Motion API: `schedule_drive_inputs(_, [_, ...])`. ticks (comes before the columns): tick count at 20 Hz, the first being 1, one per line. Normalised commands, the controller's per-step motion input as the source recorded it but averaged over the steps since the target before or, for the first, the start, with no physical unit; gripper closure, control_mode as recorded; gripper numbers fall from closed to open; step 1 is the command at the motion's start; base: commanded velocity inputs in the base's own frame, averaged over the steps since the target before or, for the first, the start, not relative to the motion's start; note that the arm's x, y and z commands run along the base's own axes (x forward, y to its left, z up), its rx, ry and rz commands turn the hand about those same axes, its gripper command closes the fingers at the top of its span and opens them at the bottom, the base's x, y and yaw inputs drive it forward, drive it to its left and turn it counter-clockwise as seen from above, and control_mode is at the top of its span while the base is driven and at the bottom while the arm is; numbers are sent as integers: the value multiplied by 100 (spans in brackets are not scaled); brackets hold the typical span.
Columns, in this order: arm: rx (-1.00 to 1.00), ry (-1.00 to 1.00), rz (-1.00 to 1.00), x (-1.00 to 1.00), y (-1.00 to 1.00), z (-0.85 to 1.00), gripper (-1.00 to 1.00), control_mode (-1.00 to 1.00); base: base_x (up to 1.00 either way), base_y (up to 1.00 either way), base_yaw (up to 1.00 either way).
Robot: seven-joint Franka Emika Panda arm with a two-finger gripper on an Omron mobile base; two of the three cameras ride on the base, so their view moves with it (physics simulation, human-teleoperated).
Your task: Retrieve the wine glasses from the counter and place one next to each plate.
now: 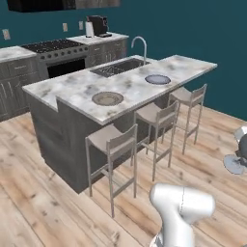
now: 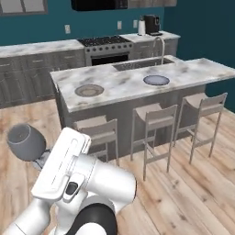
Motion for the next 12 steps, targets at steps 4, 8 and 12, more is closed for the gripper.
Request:
schedule_drive_inputs(4, [0,0,0,0,0,0,100,100,69,-100,50])
schedule_drive_inputs(8, [0,0,0,0,0,0,100,100,100,-81,34])
schedule_drive_inputs(12, [0,0,0,0,0,0,100,100,100,-6,4])
